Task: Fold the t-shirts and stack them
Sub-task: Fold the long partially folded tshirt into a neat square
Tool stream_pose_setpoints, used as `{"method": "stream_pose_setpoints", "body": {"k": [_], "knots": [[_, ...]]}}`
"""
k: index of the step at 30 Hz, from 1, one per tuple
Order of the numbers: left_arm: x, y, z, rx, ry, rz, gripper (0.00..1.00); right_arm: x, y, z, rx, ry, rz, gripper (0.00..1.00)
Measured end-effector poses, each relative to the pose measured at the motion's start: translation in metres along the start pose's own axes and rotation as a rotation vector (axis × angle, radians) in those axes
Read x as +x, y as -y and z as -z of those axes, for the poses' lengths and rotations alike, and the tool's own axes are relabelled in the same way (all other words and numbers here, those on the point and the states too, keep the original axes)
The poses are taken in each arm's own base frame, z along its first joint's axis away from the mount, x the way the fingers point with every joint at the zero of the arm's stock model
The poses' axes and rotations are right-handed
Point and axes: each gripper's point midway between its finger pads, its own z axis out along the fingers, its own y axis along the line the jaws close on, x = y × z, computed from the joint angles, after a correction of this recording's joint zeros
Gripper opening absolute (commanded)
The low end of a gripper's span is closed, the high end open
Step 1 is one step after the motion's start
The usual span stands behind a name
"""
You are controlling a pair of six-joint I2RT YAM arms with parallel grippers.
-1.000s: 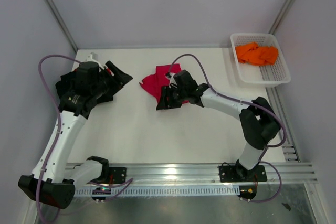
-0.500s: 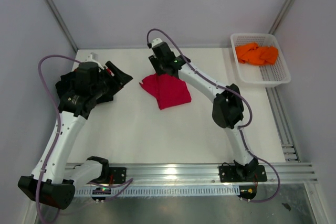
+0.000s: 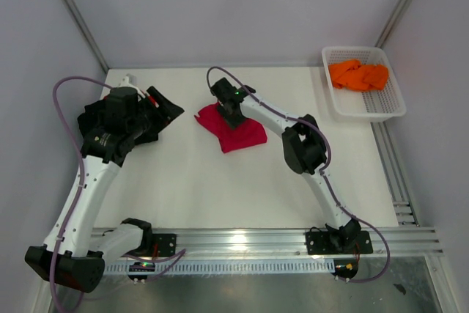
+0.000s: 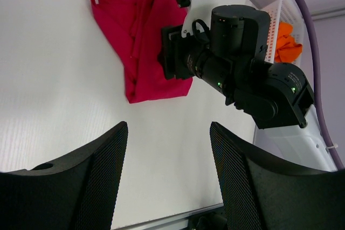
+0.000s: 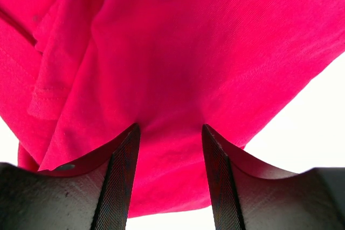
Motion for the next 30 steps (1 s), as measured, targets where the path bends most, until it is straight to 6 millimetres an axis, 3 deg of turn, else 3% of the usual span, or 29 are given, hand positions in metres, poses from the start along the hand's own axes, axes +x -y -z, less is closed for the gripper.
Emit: {"method": "stream_pose_setpoints", "body": {"k": [9,19,30], "knots": [[-0.003,0.004,0.003,0.008,0.007,0.001,0.66,0.017,-0.006,0.002,-0.067,-0.071,-0.077,0.54],[-0.012,0.015,0.024,0.047,0.053,0.017,0.66,0.035,-0.002,0.002,-0.161,-0.161,-0.219,0.54],[-0.028,0.029,0.052,0.082,0.126,0.02,0.69,0.054,-0.025,0.006,-0.255,-0.248,-0.312,0.54]]}}
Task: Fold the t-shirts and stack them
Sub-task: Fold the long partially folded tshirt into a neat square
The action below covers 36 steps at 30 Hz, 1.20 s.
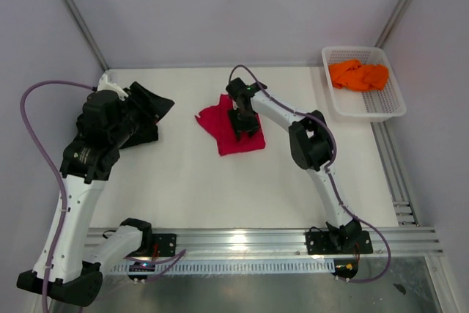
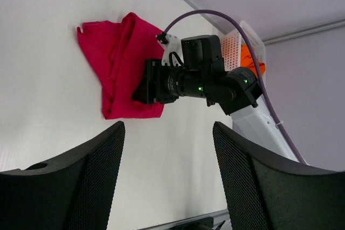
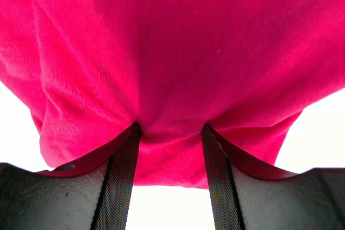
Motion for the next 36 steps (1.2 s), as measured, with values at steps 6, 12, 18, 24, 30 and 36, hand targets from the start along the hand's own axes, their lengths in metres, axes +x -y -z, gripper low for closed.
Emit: {"method": "stream_pose_setpoints", "body": {"k": [6,12,18,24,30,36], "knots": [[-0.002,-0.001,0.005,-0.005,0.012,0.0,0.7,0.024,-0.026,0.006,-0.138,-0.066,-0.118,0.54],[-0.001,-0.002,0.005,-0.01,0.009,0.0,0.71,0.035,-0.091,0.016,-0.328,-0.109,-0.154,0.54],[-0.001,-0.002,0.005,-0.012,0.01,-0.002,0.73,0.038,-0.17,0.03,-0.574,-0.13,-0.154,0.53],[0.0,-0.005,0.005,-0.024,0.009,-0.007,0.74,0.022,-0.193,0.037,-0.686,-0.092,-0.174,0.54],[0.001,-0.007,0.003,-0.028,0.006,-0.007,0.74,0.001,-0.184,0.033,-0.654,0.026,-0.12,0.54],[0.003,-0.01,-0.001,-0.04,-0.006,-0.007,0.74,-0.041,-0.143,0.048,-0.399,0.285,0.039,0.54]]}}
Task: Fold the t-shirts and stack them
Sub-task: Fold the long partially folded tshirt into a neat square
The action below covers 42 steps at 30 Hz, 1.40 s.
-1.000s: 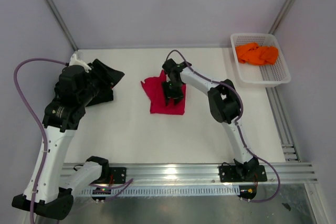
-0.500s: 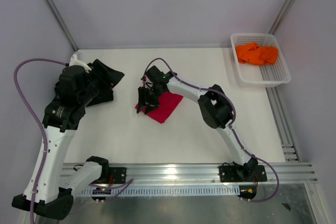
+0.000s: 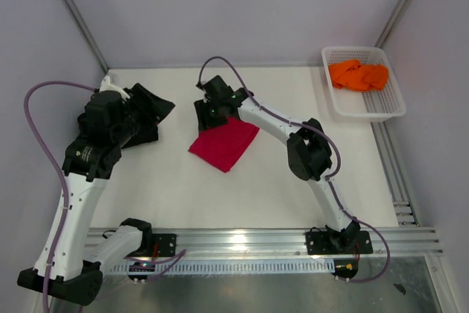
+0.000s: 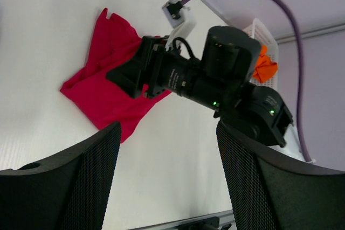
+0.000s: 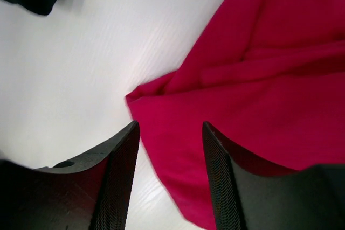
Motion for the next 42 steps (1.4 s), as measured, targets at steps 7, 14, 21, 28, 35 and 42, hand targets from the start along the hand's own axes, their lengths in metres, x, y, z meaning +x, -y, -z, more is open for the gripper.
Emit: {"method": "stream_pose_setpoints", "body": {"k": [7,14,21,28,35,42], "knots": [[0.002,-0.003,-0.005,-0.012,-0.01,0.0,0.74,-0.051,0.049,0.031,0.319,0.145,0.204,0.54],[0.003,-0.004,-0.008,-0.019,-0.016,0.0,0.74,-0.012,0.103,0.017,0.489,-0.013,0.237,0.54],[0.003,-0.004,-0.008,-0.022,-0.018,0.001,0.74,0.011,0.12,0.009,0.536,-0.103,0.24,0.54],[0.003,-0.004,-0.008,-0.022,-0.017,0.001,0.75,0.033,0.123,0.016,0.52,-0.183,0.125,0.54],[0.002,-0.003,-0.006,-0.015,-0.011,0.0,0.75,0.07,0.12,0.032,0.466,-0.261,-0.014,0.54],[0.001,-0.006,-0.005,-0.023,0.002,0.0,0.76,0.131,0.092,0.058,0.334,-0.392,-0.161,0.54]]}}
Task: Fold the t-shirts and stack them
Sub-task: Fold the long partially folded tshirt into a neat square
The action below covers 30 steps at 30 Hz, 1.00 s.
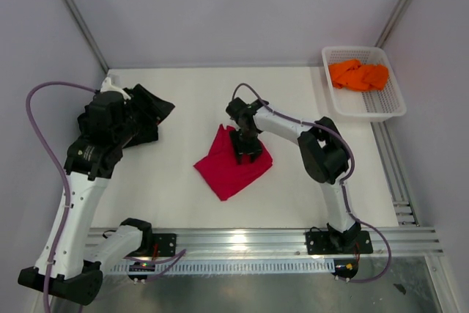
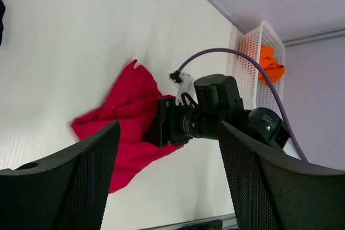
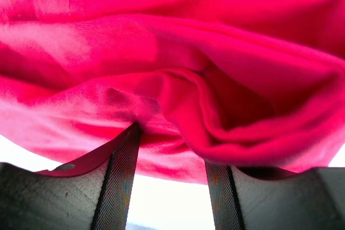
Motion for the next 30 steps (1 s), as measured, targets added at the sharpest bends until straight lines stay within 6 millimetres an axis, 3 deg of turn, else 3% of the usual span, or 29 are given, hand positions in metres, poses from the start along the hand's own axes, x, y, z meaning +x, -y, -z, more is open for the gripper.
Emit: {"method": "stream_pose_setpoints", "body": {"k": [7,14,20,23,30], "knots": [[0.015,-0.02,-0.01,-0.054,-0.032,0.001,0.76,0.036,-0.019,-0.001,-0.077,-0.084,-0.055,0.54],[0.042,-0.048,-0.024,-0.114,-0.105,0.004,0.74,0.038,-0.053,-0.001,-0.195,-0.093,-0.101,0.54],[0.122,-0.116,-0.034,-0.275,-0.363,0.037,0.74,0.016,-0.081,0.012,-0.26,0.003,-0.057,0.54],[0.156,-0.143,-0.023,-0.352,-0.489,0.049,0.74,-0.005,-0.092,0.032,-0.299,0.094,-0.033,0.54],[0.206,-0.184,0.013,-0.431,-0.64,0.094,0.75,-0.044,-0.109,0.085,-0.38,0.276,0.008,0.54]]}}
